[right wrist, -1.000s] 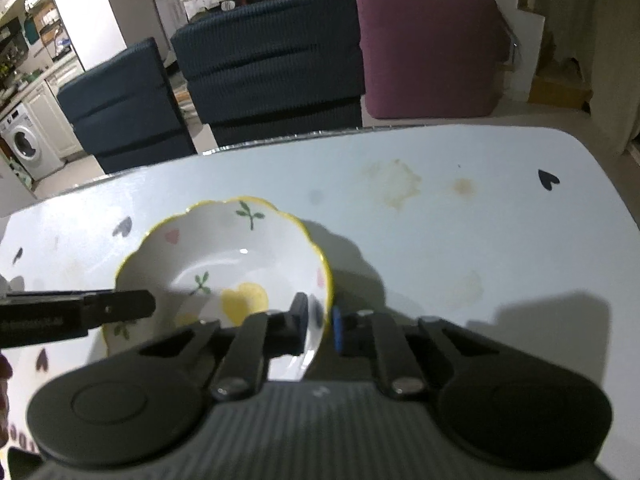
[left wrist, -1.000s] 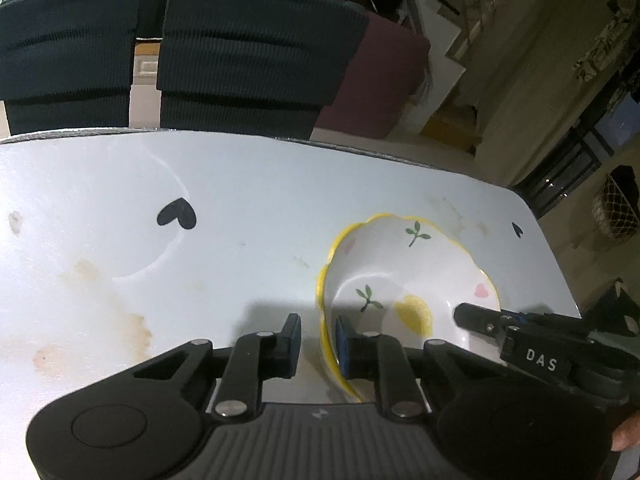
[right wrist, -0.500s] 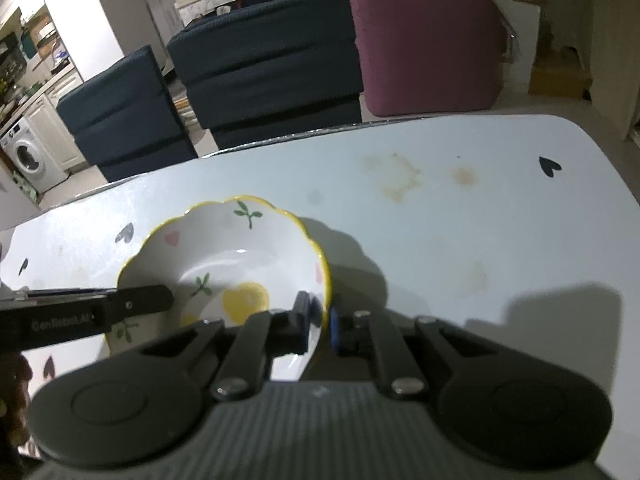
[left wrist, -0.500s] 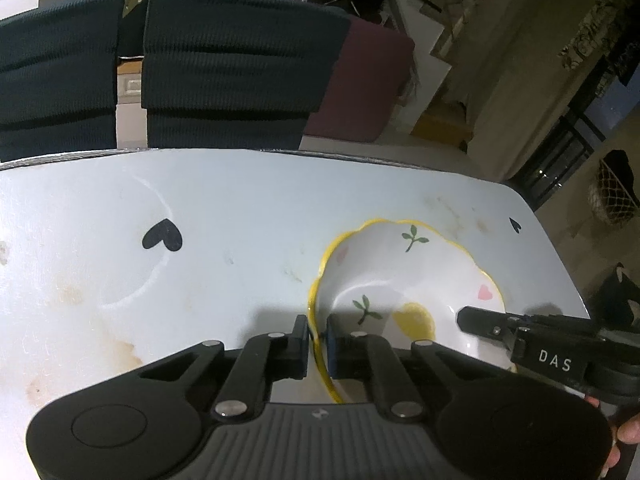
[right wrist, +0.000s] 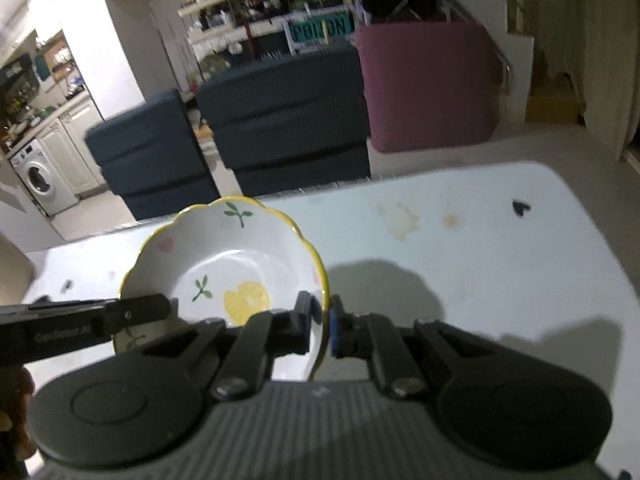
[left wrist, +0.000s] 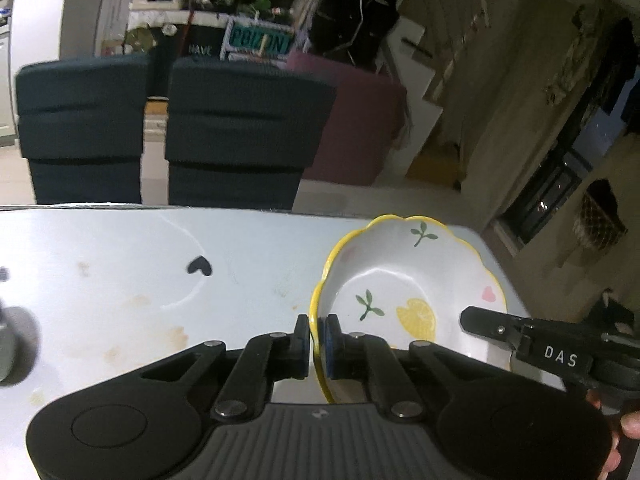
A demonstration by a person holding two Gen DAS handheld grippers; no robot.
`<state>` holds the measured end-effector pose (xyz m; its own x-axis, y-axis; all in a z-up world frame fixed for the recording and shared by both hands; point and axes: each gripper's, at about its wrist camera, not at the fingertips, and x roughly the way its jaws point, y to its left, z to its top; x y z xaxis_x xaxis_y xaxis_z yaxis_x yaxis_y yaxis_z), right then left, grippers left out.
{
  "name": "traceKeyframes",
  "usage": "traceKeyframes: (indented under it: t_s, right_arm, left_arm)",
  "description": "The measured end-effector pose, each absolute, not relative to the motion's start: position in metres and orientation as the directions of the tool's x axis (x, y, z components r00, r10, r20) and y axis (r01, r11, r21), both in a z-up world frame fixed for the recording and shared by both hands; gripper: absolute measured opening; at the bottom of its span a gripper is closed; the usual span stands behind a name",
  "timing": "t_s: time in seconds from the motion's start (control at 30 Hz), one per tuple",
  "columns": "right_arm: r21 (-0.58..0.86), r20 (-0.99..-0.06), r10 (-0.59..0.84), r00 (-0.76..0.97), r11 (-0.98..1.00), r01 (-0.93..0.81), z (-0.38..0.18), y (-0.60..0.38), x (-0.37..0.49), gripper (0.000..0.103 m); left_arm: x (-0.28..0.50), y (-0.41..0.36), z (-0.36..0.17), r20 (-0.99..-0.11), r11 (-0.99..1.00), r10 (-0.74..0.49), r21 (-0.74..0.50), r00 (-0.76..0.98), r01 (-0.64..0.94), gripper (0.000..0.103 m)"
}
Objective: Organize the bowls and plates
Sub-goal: 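Lift the lemon-print bowl and carry it toward the cream bowl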
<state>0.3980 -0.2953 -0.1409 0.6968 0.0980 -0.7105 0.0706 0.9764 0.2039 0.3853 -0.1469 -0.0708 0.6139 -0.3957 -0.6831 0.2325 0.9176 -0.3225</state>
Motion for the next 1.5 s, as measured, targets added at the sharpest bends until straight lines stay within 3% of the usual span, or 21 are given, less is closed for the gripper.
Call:
traceKeyframes:
  t_s: [0.27, 0.5, 0.97, 1.5]
  right_arm:
    - [0.259, -0.654, 0.153, 0.741, 0.965, 0.029, -0.085, -0.265, 0.32, 0.009]
    - [0.292, -0.647, 0.18, 0.741, 0.956, 0.022, -0.054, -0.239, 0.254, 0.008]
    - [0.345, -0.656, 0.245, 0.714, 0.939, -0.006, -0.058, -0.194, 0.174, 0.008]
    - [0.368, -0.686, 0.324, 0.651, 0.927, -0.073, -0.088, -0.126, 0.15, 0.008]
  left_arm:
    - [0.312, -0.115, -0.014, -0.647, 0.927, -0.372, -0.295, 0.666, 0.231, 0.007]
    - [0.246, -0.083, 0.001, -0.643, 0.927, -0.366, -0.314, 0.672, 0.205, 0.007]
    - [0.15, -0.026, 0.009, -0.644, 0.938, -0.339, -0.29, 0.686, 0.191, 0.007]
    - [0.107, 0.04, -0.032, -0.66, 0.942, -0.303, -0.316, 0.687, 0.112, 0.007]
